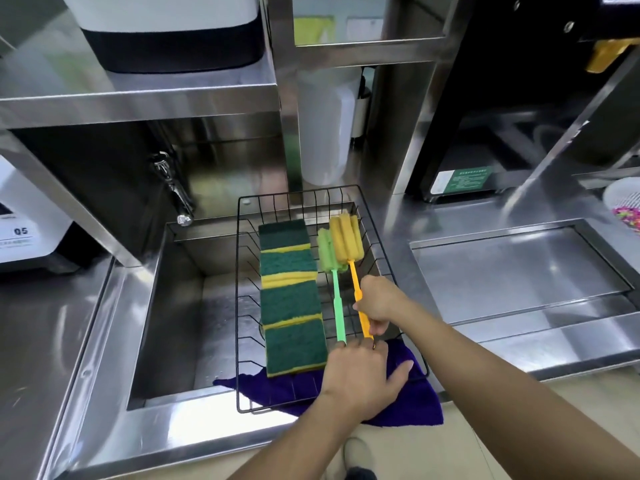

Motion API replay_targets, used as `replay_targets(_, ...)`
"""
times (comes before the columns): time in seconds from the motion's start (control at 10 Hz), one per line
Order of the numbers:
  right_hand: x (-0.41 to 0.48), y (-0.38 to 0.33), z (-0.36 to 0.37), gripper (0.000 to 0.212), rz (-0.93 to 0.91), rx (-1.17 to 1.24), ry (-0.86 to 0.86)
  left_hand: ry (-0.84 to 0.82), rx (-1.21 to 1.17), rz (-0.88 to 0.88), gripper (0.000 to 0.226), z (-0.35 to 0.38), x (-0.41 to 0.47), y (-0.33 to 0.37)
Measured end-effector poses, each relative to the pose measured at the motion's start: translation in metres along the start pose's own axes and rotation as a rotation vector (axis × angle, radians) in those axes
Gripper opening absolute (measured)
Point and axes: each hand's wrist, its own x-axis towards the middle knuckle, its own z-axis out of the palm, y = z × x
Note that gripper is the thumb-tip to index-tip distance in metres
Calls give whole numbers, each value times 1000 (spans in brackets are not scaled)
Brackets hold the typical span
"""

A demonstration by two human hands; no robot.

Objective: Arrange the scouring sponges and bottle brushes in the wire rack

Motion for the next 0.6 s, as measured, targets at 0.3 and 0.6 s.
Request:
replay_targets(0.3, -13, -14, -3, 12, 15, -145, -33, -87, 10, -46, 60, -12, -1, 0)
replay_targets(0.6, -29, -32, -64, 25, -194, -160, 92, -13, -52, -165, 43, -61, 19, -21)
